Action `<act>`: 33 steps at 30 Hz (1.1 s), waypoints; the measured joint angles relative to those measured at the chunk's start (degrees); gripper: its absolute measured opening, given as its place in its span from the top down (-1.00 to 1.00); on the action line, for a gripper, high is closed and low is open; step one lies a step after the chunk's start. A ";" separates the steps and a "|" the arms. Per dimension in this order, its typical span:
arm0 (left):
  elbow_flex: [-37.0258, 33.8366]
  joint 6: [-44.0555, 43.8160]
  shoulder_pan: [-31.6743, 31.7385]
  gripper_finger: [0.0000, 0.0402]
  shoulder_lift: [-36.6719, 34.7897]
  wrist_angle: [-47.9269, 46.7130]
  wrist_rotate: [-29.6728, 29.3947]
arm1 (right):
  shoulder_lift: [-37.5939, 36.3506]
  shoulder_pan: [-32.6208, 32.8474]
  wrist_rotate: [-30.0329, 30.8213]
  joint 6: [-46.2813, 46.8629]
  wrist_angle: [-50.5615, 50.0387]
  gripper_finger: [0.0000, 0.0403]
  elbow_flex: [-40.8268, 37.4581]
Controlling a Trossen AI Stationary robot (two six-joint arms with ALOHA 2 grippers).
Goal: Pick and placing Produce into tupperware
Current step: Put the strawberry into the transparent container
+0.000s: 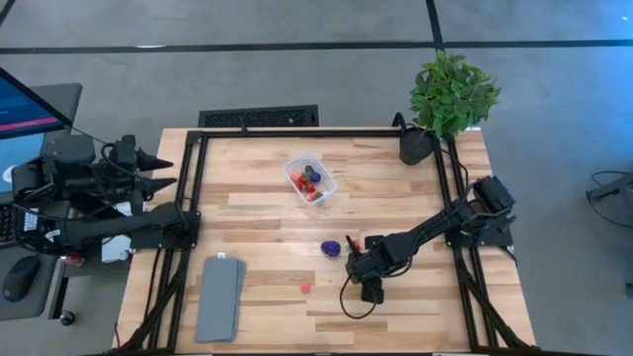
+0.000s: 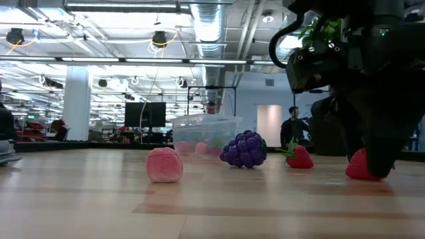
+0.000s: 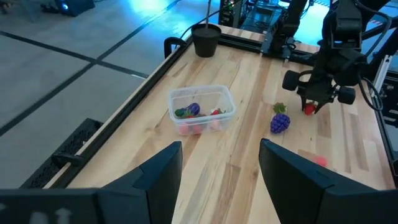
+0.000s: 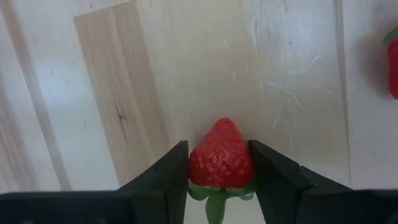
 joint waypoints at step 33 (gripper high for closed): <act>0.00 1.67 0.00 -0.01 0.00 0.07 -0.22 | -0.24 -0.68 -1.12 -0.03 0.15 -0.01 -0.09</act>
